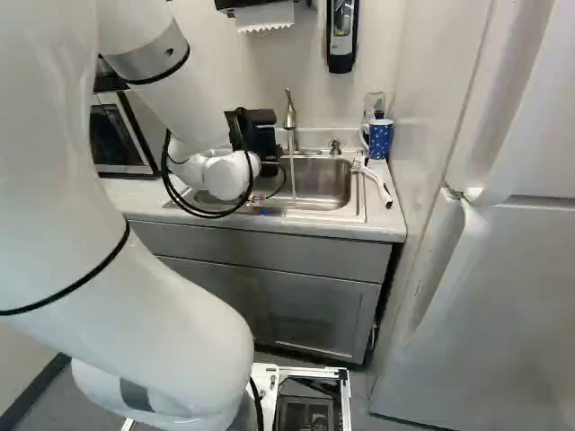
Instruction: Rinse the cup and place it in the tray
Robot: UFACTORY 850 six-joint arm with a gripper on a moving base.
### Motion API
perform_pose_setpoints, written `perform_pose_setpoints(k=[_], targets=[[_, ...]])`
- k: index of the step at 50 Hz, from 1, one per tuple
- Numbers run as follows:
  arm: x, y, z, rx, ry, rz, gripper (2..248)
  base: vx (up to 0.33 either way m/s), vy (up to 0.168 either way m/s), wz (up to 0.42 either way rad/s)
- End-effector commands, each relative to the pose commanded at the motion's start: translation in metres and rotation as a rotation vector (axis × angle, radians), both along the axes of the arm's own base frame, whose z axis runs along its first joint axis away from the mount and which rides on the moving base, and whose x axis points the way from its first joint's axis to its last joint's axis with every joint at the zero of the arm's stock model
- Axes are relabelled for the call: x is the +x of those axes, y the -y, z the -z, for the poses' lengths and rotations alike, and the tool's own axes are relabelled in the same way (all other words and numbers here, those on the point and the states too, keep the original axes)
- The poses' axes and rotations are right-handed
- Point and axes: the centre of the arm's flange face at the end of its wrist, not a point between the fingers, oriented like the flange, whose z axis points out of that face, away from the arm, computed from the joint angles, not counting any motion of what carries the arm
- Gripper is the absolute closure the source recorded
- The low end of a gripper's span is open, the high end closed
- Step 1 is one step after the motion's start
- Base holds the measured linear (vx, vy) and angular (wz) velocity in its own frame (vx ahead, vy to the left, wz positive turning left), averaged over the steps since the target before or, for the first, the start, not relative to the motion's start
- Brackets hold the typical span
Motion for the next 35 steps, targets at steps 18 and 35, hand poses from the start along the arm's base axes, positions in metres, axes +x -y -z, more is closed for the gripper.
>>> perform_pose_setpoints(k=[18, 35], targets=[[-0.003, 0.023, 0.015, 0.001, -0.021, 0.055, 126, 0.000, 0.000, 0.000], [-0.010, 0.046, 0.014, 0.001, -0.014, 0.112, 126, 0.000, 0.000, 0.000]])
